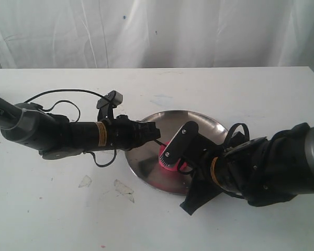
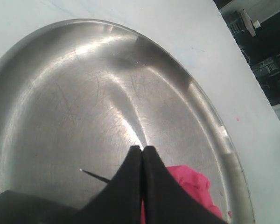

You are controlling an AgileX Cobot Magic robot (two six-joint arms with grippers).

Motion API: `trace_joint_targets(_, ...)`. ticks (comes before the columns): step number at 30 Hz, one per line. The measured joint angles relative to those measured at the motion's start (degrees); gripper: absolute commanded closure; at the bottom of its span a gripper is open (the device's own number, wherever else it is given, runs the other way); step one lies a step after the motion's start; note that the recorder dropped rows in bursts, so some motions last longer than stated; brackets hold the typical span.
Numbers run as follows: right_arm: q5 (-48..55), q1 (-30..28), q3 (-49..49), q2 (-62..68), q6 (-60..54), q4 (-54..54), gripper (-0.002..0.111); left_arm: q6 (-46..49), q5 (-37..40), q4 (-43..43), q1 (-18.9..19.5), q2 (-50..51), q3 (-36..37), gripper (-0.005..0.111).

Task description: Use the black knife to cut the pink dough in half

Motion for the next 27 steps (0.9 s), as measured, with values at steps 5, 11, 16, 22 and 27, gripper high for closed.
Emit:
trace_joint_targets(5,0.00,0.00,0.00,0.00,0.00,0.13,0.108,0.00,0.00,0.00,0.00,0.10,0.00,0.107)
trace_joint_targets(11,0.00,0.00,0.00,0.00,0.00,0.36,0.108,0.00,0.00,0.00,0.00,0.10,0.00,0.107)
trace_joint_targets(16,0.00,0.00,0.00,0.52,0.10,0.36,0.108,0.00,0.00,0.00,0.00,0.10,0.00,0.107)
trace_joint_targets(22,0.22,0.00,-0.12,1.75,0.60,0.36,0.108,0.24,-0.45,0.00,0.00,0.10,-0.04,0.107)
trace_joint_targets(27,0.22,0.00,-0.12,1.84,0.74,0.36,0.108,0.36,-0.45,0.10,0.00,0.10,-0.13,0.107)
